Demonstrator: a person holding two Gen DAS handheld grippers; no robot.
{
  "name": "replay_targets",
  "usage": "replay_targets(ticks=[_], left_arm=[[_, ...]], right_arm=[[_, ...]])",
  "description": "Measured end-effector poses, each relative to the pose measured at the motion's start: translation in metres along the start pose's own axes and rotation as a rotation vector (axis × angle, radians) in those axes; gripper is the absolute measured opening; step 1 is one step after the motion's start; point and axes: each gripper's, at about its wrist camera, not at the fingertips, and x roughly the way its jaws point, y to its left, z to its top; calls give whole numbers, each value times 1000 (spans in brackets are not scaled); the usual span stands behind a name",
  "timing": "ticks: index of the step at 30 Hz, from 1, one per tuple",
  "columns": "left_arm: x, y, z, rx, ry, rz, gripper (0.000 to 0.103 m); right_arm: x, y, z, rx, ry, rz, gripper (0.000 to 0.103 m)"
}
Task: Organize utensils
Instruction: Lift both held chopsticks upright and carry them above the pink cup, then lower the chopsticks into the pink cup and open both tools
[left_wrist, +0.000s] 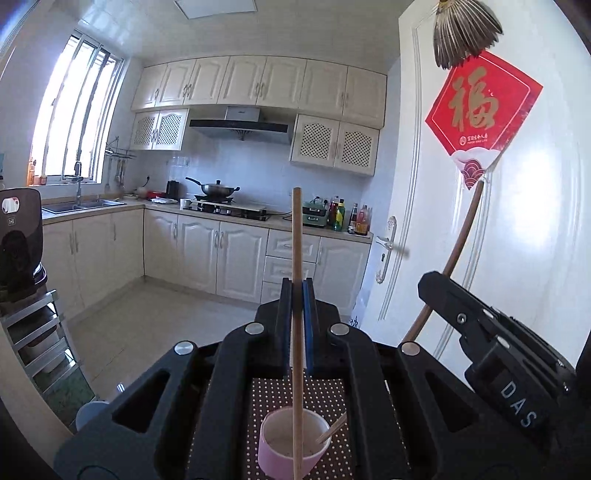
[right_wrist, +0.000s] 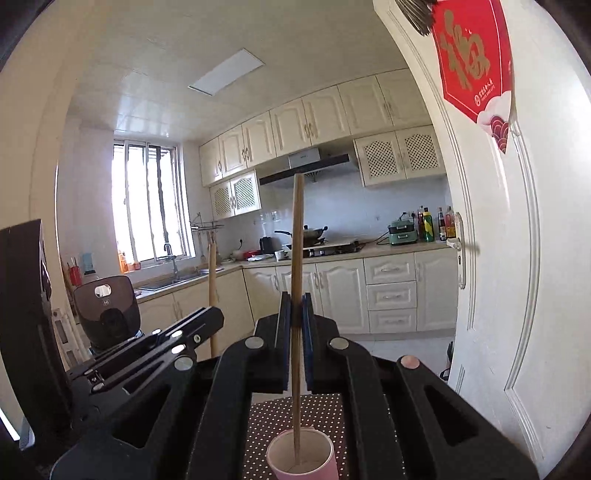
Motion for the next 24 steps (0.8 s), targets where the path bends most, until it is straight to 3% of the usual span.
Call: replay_targets(ticks=[8,12,24], left_arm=[[31,10,-6,-25,-16,18,6],[53,15,-15,-39,23,49,6],[86,16,-46,-8,56,81,7]], right_arm=[[24,-9,-11,8,37,1,4],[37,-15,-21,15,70,-7,4],[65,-29,-53,55,225,-3,5]])
